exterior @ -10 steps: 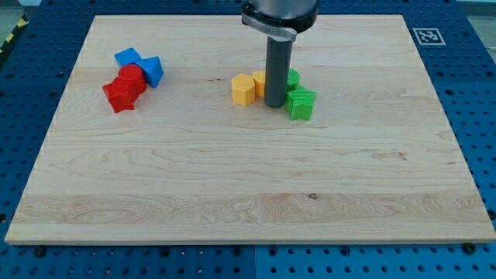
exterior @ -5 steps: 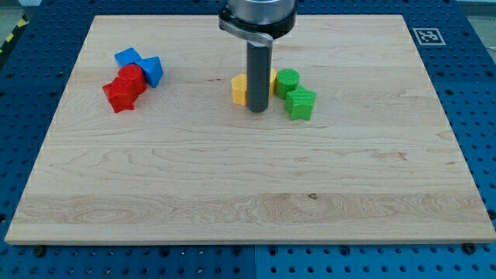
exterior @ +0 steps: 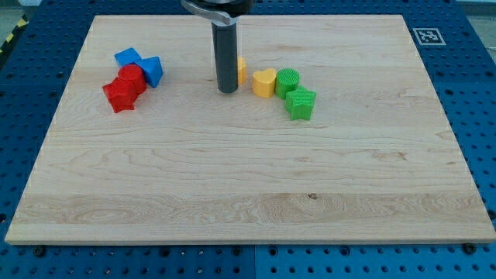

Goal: Move the yellow hexagon to the vertical top right of the yellow heart

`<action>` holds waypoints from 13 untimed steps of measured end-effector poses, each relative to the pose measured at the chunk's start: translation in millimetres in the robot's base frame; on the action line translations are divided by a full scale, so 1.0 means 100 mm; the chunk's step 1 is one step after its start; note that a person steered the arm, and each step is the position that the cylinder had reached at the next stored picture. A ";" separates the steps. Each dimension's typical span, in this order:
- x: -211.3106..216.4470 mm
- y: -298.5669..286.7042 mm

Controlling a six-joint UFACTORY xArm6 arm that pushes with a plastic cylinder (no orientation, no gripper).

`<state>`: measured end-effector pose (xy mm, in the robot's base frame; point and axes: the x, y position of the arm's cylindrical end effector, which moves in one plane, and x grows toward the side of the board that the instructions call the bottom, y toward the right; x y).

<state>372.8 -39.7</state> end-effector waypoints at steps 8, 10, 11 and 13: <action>-0.60 0.40; -0.75 0.16; -0.90 0.25; -1.11 0.48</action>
